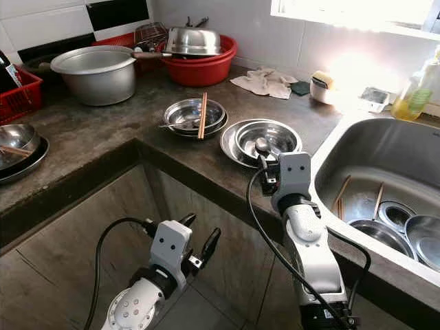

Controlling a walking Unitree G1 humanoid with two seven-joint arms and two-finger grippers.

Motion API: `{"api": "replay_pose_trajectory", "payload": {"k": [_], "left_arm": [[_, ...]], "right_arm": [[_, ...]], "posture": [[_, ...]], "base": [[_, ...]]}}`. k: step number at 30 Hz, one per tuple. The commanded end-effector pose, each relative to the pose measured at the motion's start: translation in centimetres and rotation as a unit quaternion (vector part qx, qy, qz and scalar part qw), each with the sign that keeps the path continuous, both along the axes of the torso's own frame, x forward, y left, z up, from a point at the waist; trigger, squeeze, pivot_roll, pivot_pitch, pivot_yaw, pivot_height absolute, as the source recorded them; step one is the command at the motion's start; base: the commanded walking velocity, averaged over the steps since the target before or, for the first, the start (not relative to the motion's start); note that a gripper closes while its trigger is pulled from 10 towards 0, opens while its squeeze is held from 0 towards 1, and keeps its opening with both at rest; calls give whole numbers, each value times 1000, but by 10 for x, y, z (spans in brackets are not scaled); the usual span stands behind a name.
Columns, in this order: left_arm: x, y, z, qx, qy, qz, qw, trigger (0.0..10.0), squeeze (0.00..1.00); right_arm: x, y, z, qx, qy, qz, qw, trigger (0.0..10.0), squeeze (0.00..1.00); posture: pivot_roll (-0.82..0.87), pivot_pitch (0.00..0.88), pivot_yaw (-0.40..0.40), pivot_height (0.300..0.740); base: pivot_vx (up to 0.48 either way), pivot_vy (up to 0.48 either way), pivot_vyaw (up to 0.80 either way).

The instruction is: Kitchen organization

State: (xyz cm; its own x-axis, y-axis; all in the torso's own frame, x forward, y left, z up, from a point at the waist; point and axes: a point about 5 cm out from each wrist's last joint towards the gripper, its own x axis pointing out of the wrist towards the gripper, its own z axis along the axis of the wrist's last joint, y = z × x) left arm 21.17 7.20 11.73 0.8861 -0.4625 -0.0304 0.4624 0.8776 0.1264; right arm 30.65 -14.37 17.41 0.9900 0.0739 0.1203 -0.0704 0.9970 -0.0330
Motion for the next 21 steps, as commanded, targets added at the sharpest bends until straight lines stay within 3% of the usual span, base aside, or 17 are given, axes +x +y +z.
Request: {"api": "replay_pose_trajectory", "payload": {"k": [1, 21], "left_arm": [[-1, 0, 3, -1, -4, 1, 1000, 10000, 0], [0, 0, 2, 1, -3, 1, 1000, 10000, 0]], "right_arm": [[3, -1, 2, 3, -4, 0, 1000, 0, 0], [6, -4, 6, 1, -15, -6, 1000, 0, 0]], "posture": [[129, 52, -41, 740], [131, 46, -39, 740]], "base": [[0, 0, 0], [0, 0, 0]]}}
